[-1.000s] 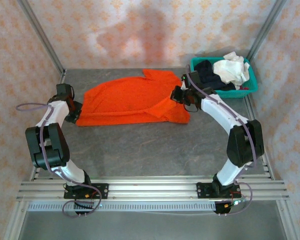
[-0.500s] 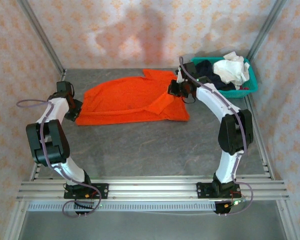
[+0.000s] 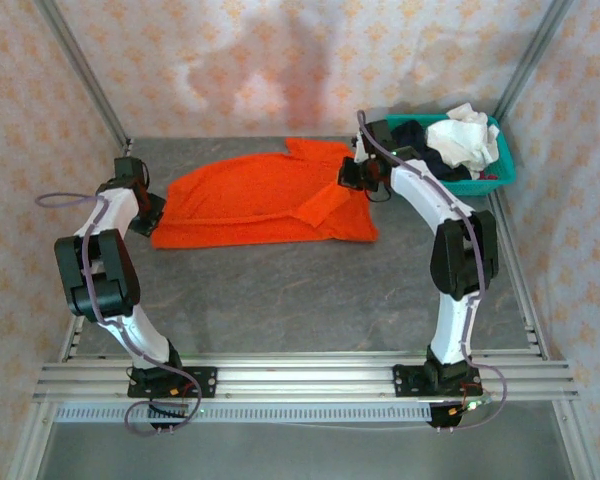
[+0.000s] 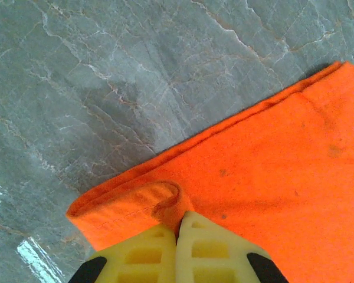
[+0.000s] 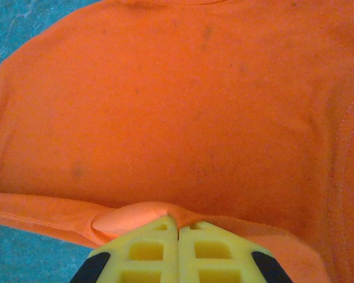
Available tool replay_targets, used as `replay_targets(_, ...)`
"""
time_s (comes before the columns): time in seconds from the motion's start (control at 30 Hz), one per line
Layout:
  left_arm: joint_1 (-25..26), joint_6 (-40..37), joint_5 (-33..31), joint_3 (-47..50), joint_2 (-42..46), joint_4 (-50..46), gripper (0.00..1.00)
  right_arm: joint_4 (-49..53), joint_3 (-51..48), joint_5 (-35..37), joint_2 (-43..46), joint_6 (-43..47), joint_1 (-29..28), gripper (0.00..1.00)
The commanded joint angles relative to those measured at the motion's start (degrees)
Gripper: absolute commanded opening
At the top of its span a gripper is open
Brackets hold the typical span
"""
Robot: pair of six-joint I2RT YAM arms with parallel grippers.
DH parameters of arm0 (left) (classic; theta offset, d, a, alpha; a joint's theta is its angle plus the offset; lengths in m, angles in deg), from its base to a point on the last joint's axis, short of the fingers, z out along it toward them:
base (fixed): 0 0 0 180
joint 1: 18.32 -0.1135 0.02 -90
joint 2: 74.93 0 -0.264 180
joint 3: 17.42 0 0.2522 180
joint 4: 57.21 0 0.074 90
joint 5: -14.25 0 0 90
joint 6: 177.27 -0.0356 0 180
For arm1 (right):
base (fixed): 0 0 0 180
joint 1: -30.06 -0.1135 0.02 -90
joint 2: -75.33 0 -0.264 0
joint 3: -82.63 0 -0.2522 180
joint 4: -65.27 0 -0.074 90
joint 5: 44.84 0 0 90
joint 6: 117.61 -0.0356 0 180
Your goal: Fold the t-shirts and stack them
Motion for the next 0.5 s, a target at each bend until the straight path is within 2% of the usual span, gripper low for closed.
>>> replay_targets(0.0, 0.7, 0.5, -0.6, -2.5, -1.4, -1.3, 0.0, 0.6, 2.9, -0.5, -1.6, 0.7, 0.8, 0.0)
replay_targets(0.47, 0.8, 0.2, -1.2, -7.4, -5.1, -2.3, 0.0, 2.3, 9.1, -1.0, -7.1, 1.1, 1.6, 0.0)
